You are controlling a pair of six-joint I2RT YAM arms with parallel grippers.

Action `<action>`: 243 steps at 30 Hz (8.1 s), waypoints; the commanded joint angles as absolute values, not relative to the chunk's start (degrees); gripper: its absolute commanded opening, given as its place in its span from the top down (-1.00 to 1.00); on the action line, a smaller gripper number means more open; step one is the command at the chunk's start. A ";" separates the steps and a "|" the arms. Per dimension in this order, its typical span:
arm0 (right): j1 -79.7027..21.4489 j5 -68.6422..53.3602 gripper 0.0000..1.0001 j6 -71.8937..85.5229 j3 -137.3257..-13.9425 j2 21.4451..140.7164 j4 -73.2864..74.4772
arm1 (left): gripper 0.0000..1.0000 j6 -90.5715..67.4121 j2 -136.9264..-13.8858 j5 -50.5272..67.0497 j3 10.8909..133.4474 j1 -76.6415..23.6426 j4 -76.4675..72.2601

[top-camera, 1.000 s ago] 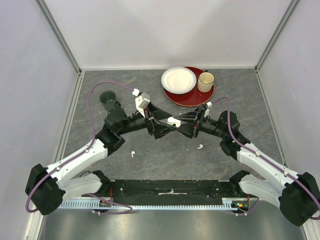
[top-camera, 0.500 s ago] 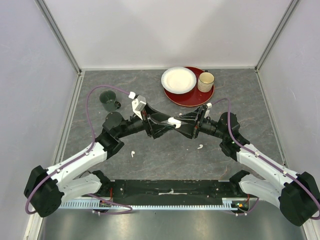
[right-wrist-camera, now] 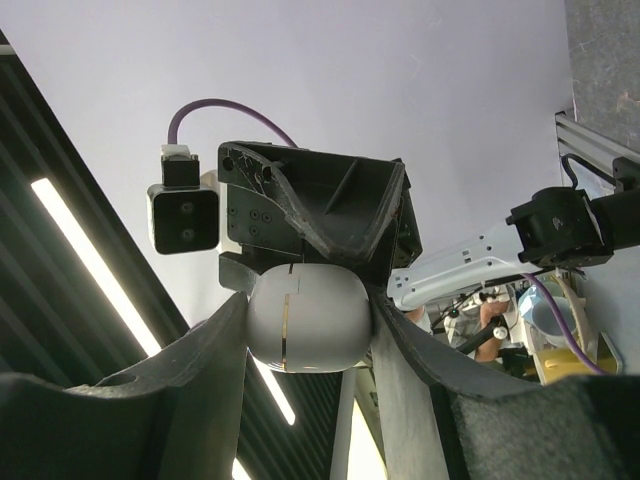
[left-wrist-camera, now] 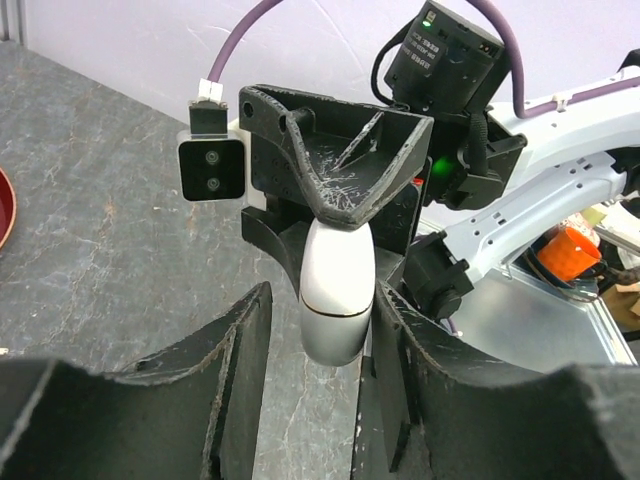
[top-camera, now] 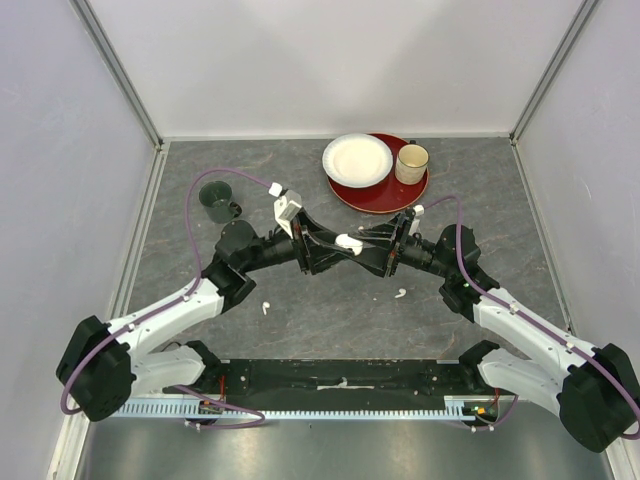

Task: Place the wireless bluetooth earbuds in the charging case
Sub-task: Pick up the charging case at the center of the board, then open the charging case, then pick up the earbud from the center of the board.

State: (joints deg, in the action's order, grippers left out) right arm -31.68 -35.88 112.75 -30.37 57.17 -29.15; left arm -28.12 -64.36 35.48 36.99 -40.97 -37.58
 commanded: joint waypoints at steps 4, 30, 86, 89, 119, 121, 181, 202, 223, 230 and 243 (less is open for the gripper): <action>-31.99 -35.60 1.00 117.07 -29.79 56.43 -33.22 | 0.14 -31.03 -66.18 38.14 39.90 -41.22 -42.89; -31.99 -33.66 1.00 120.76 -27.42 55.02 -36.65 | 0.22 -35.07 -69.96 35.77 39.64 -43.68 -52.64; -47.27 -9.68 -0.77 31.64 -72.24 60.46 33.31 | 0.95 -5.88 -37.17 14.50 18.19 -48.43 -45.17; -51.93 -6.68 -0.77 31.20 -72.51 60.82 30.86 | 0.95 -7.12 -38.32 15.47 18.28 -48.34 -46.31; -55.20 3.60 -0.74 36.38 -71.37 63.19 29.80 | 0.95 -13.09 -41.22 24.43 19.77 -48.43 -51.86; -55.28 4.22 -0.74 36.82 -71.37 63.11 29.45 | 0.95 -13.80 -41.48 25.83 20.04 -48.43 -51.85; -34.63 13.36 -0.46 76.02 -47.55 71.89 44.39 | 0.95 -9.75 -16.36 18.28 15.29 -48.34 -25.75; -32.70 14.32 -0.14 77.17 -45.53 80.68 41.31 | 0.95 -9.32 -12.04 16.96 14.94 -48.34 -22.50; -31.29 14.50 0.07 75.15 -45.27 85.61 38.23 | 0.95 -9.49 -12.22 16.00 13.71 -48.43 -22.59; -31.29 15.91 0.21 73.48 -45.00 84.99 38.50 | 0.95 -9.67 -12.66 15.82 13.54 -48.34 -22.67; -31.55 12.05 0.79 56.44 -45.00 85.78 33.23 | 0.95 -11.16 -14.59 15.82 12.74 -48.34 -24.78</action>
State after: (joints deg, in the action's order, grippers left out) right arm -31.59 13.65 64.53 -45.39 85.23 37.32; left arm -11.03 -13.43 16.53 13.04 -48.14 -22.39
